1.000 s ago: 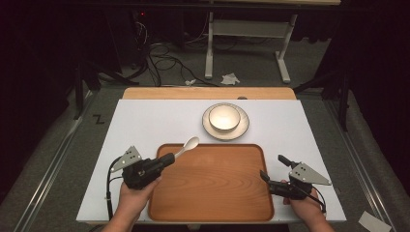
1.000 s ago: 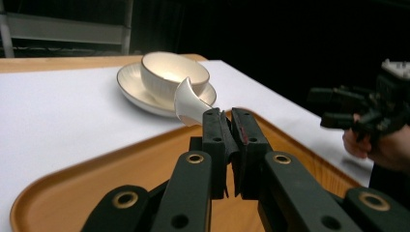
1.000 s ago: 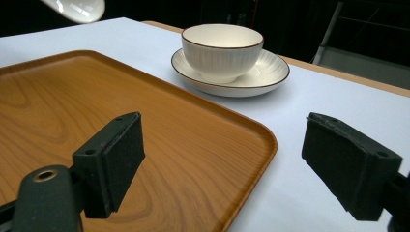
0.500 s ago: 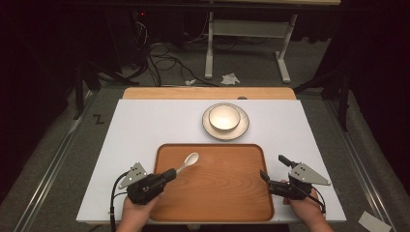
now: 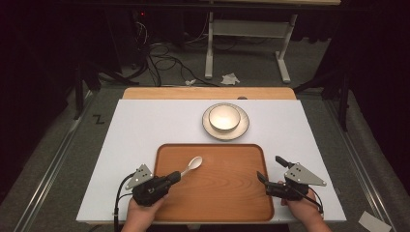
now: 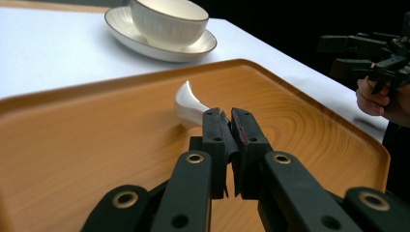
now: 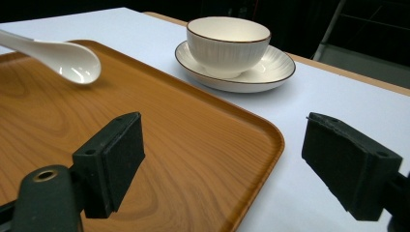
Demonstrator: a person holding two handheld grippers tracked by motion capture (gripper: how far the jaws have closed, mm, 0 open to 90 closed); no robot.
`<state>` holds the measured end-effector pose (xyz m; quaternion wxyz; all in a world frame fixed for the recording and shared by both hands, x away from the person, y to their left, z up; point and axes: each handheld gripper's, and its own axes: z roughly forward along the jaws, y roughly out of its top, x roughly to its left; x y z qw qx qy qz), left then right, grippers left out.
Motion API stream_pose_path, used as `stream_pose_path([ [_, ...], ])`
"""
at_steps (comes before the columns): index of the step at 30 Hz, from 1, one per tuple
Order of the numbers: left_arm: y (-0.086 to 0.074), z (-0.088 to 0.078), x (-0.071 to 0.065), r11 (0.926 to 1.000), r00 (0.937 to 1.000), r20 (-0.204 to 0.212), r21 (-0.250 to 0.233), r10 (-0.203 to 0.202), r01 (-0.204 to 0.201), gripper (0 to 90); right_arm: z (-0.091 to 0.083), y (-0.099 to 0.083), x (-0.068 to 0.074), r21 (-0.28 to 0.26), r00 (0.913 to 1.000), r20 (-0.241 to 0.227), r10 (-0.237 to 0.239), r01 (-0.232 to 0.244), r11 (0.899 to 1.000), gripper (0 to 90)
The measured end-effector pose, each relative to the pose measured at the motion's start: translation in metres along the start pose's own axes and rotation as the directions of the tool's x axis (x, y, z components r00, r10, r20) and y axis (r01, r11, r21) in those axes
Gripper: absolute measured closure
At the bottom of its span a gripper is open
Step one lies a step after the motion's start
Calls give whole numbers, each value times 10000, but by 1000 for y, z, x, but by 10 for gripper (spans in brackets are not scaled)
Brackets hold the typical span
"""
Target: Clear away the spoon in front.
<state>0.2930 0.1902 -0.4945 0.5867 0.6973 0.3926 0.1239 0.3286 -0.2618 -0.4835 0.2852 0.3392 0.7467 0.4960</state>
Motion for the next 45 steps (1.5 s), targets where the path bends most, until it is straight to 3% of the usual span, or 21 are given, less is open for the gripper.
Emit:
stream_pose_path([
  [6,-3,5,0,9998,9998,-4,51,-191,191,858,3,0,6,123,9996,-137,-264,265,9996,164],
  [12,-5,9,-3,9995,9999,103,298,-110,107,844,5,0,7,197,9993,-155,-330,333,9992,164],
  [15,-8,8,-5,9989,9997,132,425,-227,221,666,3,0,6,191,9994,-106,-326,328,9993,164],
  [20,-12,6,-5,9975,9992,193,623,-336,324,617,0,0,5,125,9998,22,-186,186,9997,164],
  [25,-13,5,-6,9966,9989,244,730,-398,379,728,0,0,4,129,9998,26,-220,220,9997,164],
  [26,-12,5,-6,9959,9987,197,776,-476,459,844,0,0,5,167,9998,17,-187,186,9997,164],
  [27,-12,4,-6,9959,9987,99,762,-501,492,900,0,0,5,184,9998,24,-204,204,9996,164],
  [36,-8,-14,5,9946,9932,-582,183,-1011,1023,900,0,-1,3,105,9998,-31,-186,186,9998,164],
  [39,-10,-14,4,9940,9907,-1178,771,-683,777,900,0,-1,3,162,9999,6,-123,123,9998,164],
  [40,-12,-11,3,9877,9852,-1657,1413,-438,676,900,0,-2,2,164,9999,5,-145,144,9998,164],
  [41,-12,-11,3,9877,9852,-1657,1413,-438,676,900,0,-2,2,164,9999,5,-145,144,9998,164],
  [42,-15,-7,2,9757,9796,-1996,2091,-223,648,900,-1,-2,1,182,9999,64,-142,141,9997,164],
  [44,-17,-1,-2,9598,9748,-2208,2787,316,320,900,-1,-1,1,165,10000,61,-71,70,9998,164],
  [45,-17,0,-4,9557,9745,-2197,2936,460,211,900,-2,-1,1,148,9999,83,-89,87,9999,164],
])
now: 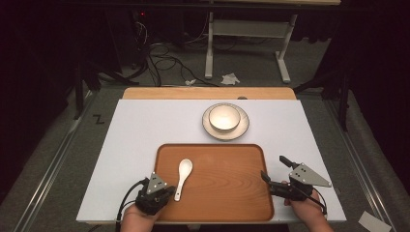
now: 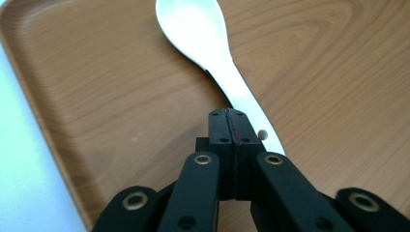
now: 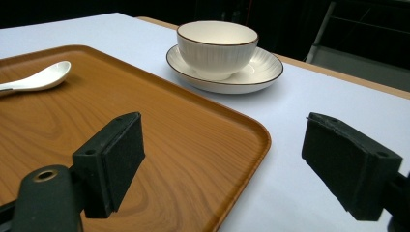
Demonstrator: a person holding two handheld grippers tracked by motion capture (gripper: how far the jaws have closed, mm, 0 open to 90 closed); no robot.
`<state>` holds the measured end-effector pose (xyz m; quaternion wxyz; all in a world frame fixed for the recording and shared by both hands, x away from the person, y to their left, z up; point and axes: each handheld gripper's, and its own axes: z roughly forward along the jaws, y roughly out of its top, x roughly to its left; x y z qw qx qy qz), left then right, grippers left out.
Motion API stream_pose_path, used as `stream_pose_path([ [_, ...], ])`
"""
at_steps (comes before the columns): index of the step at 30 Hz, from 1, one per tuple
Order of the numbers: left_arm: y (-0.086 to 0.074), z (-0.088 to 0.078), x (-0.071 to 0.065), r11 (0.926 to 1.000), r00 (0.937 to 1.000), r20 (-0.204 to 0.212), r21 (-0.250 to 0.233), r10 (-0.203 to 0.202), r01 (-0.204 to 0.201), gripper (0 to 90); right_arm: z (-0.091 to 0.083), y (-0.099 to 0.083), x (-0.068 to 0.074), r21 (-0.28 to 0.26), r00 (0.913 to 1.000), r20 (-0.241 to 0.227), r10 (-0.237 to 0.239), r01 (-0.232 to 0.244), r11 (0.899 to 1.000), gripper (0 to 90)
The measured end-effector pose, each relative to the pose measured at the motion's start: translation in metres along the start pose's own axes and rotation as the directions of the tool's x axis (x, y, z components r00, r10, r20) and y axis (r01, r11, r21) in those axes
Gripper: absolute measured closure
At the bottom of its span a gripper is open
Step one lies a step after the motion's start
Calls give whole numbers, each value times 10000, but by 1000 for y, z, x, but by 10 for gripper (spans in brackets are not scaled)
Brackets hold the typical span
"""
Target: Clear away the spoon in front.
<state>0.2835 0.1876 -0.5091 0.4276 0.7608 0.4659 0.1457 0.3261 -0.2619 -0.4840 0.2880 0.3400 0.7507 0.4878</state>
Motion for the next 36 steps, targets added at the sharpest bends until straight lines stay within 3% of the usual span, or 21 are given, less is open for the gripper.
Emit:
stream_pose_path([
  [2,0,1,-2,9999,10000,-10,104,50,-50,900,0,0,0,-41,10000,7,-31,31,10000,164],
  [6,0,6,-12,9952,9984,-60,805,556,-549,900,-1,0,0,-43,10000,-10,-80,80,10000,164],
  [10,0,10,-17,9899,9958,-73,1097,910,-896,900,-1,0,-1,-85,10000,-25,-16,16,10000,164],
  [36,0,17,-30,9793,9889,425,1387,1427,-1473,900,-2,1,0,-94,9999,-3,-124,124,9999,164],
])
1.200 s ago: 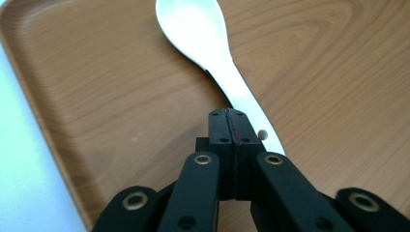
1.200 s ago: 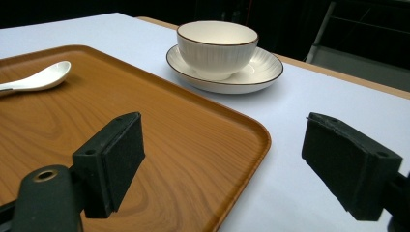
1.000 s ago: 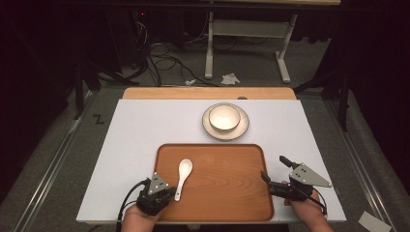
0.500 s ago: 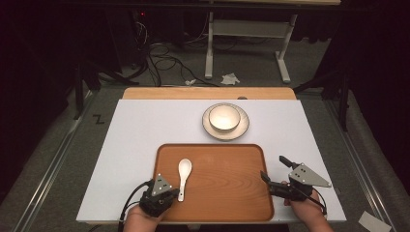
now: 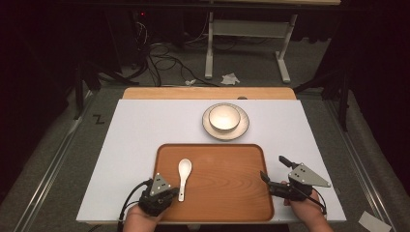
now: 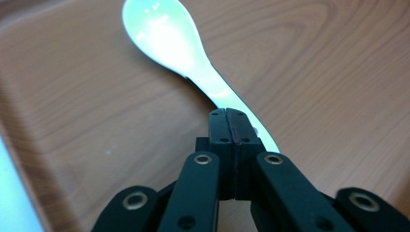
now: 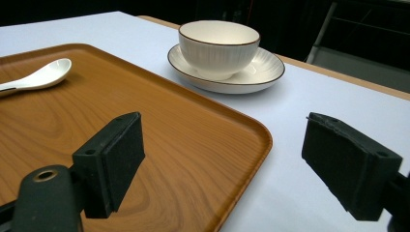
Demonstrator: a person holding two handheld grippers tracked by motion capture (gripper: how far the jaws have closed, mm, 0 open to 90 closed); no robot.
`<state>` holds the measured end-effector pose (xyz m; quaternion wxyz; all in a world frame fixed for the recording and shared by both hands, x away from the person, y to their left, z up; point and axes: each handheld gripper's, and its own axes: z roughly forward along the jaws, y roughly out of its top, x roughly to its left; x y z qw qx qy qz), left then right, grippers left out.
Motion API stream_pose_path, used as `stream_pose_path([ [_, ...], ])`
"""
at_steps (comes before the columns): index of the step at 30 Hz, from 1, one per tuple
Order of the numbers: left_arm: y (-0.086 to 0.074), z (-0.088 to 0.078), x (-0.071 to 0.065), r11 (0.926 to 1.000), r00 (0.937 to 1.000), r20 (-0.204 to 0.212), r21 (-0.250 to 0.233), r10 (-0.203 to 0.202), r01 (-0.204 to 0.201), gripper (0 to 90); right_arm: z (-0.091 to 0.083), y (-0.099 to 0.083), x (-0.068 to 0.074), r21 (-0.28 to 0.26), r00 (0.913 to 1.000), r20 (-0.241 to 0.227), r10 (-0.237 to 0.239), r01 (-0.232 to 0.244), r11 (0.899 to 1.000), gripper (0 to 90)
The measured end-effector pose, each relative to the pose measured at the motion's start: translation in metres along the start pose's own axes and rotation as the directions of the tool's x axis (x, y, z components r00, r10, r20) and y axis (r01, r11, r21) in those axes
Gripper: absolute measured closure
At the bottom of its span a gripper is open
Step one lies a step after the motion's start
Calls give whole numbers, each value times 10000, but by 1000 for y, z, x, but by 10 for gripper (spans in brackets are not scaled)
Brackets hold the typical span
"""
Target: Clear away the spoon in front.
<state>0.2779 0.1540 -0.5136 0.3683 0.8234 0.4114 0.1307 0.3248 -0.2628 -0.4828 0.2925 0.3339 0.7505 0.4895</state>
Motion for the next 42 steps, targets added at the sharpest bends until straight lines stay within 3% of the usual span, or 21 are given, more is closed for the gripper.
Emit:
stream_pose_path([
  [5,0,0,0,10000,10000,15,-43,14,-14,894,0,0,0,-11,10000,6,-18,18,10000,164],
  [9,0,-1,0,9999,10000,18,-110,0,1,819,0,0,0,5,10000,-2,-3,3,10000,164],
  [13,1,-2,1,9998,10000,-3,-204,-40,40,680,0,0,0,-1,10000,-21,-17,17,10000,164],
  [19,1,-9,13,9962,9990,-244,-794,-385,365,463,0,0,1,20,10000,-9,-20,20,10000,164],
  [23,2,-18,28,9869,9966,-355,-1461,-744,684,343,0,0,1,20,10000,-24,-37,37,10000,164],
  [26,1,-26,41,9806,9948,-739,-1880,-697,547,222,0,0,1,3,10000,-50,-46,46,10000,165],
  [28,0,-32,51,9719,9928,-977,-2311,-695,453,146,0,0,1,4,10000,-61,-51,51,10000,164],
  [32,-5,-46,76,9464,9851,-940,-3038,-1441,1094,40,0,-1,0,11,9999,-92,-51,51,10000,164],
  [35,-9,-53,85,9339,9821,-979,-3371,-1607,1192,35,1,-1,0,73,10000,-61,-47,47,10000,165],
  [36,-11,-56,88,9267,9807,-962,-3540,-1703,1262,35,2,-1,0,93,10000,-62,-24,25,10000,165],
  [42,-18,-65,94,9020,9781,-963,-4118,-1845,1297,46,4,-2,0,236,10000,-35,-66,67,9997,164],
])
